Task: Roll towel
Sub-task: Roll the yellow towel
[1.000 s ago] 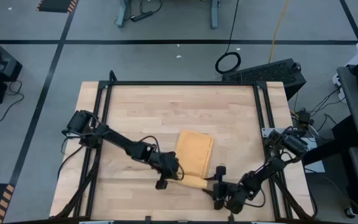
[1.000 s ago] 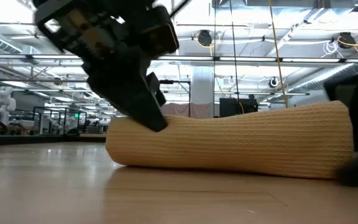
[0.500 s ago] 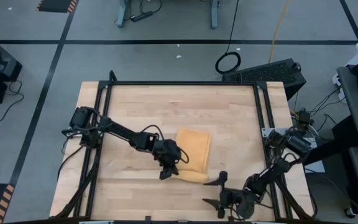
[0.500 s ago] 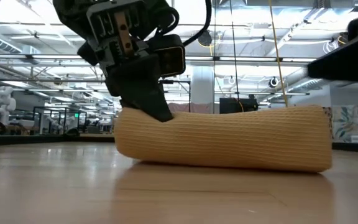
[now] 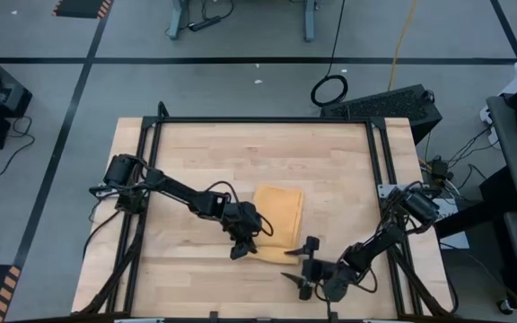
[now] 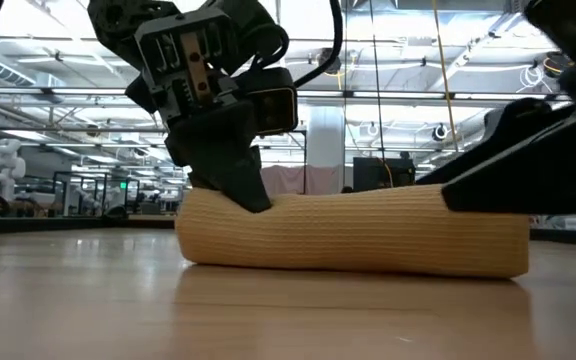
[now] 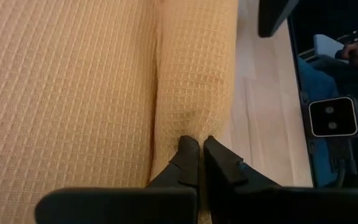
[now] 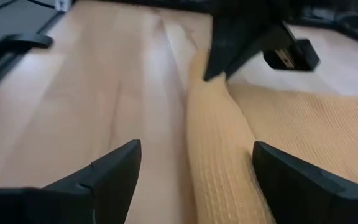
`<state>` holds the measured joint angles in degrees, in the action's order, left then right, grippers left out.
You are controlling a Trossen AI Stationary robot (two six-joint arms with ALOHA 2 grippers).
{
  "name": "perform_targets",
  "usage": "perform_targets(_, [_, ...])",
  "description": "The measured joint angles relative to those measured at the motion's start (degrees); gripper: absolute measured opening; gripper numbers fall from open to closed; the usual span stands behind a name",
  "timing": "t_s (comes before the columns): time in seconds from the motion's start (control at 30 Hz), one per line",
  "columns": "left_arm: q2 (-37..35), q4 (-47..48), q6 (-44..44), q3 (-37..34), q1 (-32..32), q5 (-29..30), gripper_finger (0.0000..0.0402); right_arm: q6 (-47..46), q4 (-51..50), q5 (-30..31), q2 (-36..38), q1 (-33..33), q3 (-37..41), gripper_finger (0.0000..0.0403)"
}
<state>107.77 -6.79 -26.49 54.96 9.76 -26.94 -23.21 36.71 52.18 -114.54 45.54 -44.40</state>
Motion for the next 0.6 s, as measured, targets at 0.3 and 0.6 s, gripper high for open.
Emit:
perform_targets(0.3, [0.0,-0.4,0.4,0.0,-0.1,0.2,0.0026,-7.8,-5.9,0.3,0.0,-0.6,0.0,0.0299])
perform_targets(0.6, [-0.3,-4.8,1.8,0.0,-0.4,4.0,0.0103,-14.0,-9.2,0.1,-0.9,-0.6,0.0,0.0297])
